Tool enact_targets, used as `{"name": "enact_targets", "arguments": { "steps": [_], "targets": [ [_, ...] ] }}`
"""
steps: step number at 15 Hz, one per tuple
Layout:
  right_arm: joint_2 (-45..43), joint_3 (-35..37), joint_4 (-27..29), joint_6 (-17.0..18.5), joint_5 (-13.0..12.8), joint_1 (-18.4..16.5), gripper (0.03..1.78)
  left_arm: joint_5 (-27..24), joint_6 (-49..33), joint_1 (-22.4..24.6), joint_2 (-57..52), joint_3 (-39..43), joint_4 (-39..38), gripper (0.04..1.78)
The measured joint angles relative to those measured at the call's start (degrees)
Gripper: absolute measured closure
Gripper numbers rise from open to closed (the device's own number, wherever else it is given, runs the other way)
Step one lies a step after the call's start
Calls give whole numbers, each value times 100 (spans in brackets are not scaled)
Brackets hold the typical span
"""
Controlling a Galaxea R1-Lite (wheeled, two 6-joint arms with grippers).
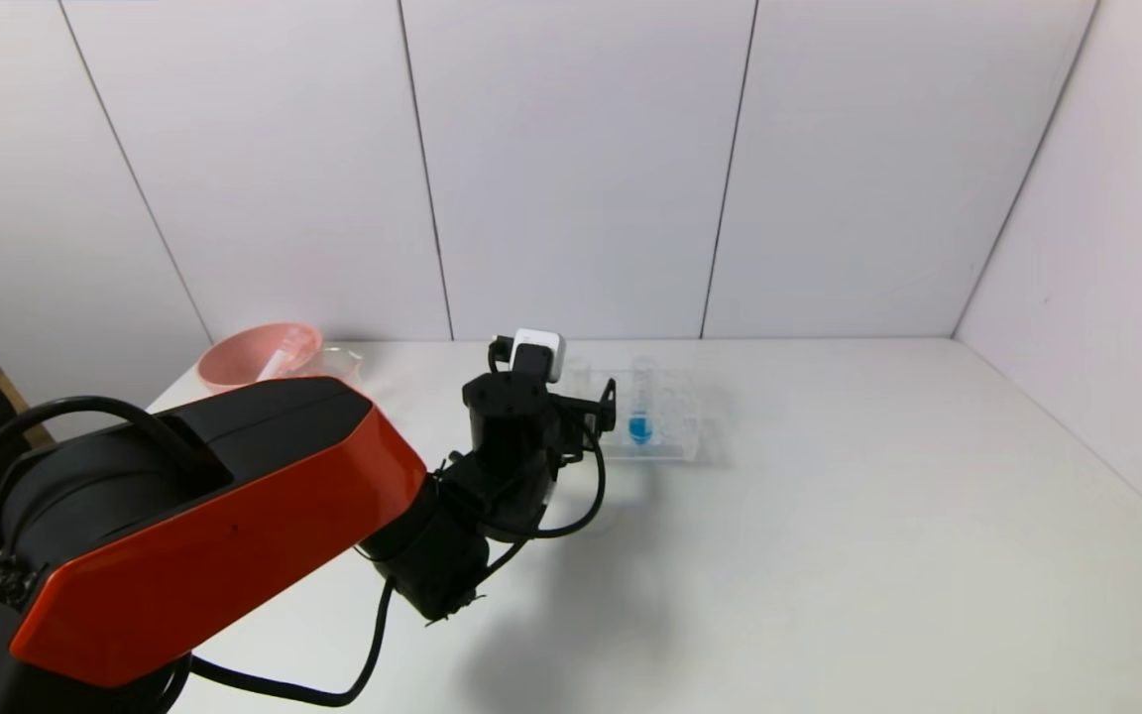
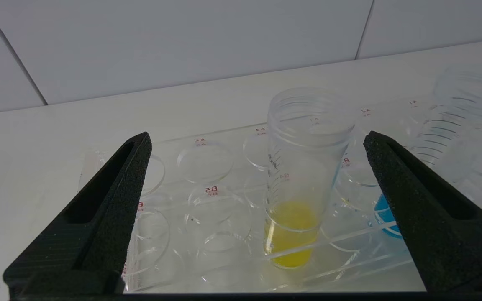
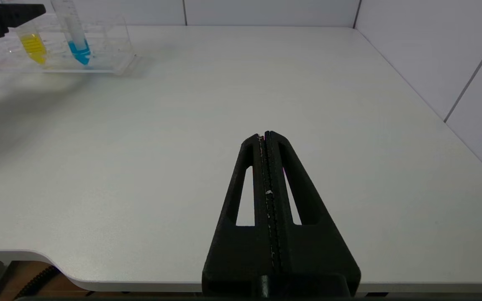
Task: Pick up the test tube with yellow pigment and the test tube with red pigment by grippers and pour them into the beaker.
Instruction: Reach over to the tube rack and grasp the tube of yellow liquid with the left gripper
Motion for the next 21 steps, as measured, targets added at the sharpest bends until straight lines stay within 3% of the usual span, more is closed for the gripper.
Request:
{"name": "enact_targets", "arguments": {
  "steps": [3, 5, 8, 12, 13, 21],
  "targets": [
    [0, 0, 0, -2, 0, 0, 170, -2, 2, 0, 46, -55, 89, 8],
    [0, 0, 0, 0, 0, 0, 170, -2, 0, 22, 57, -73, 108, 22],
    [0, 0, -2, 0, 0, 0, 170, -2, 2, 24, 57, -77, 113, 61],
    [0, 0, -2, 0, 0, 0, 170, -35, 5, 15, 50, -74, 116, 129],
    [0, 0, -2, 0, 0, 0, 170, -41, 2, 15, 46, -68, 116, 136],
    [0, 0, 0, -2, 0, 0, 170, -6, 9, 20, 30, -35, 108, 138]
  ]
}}
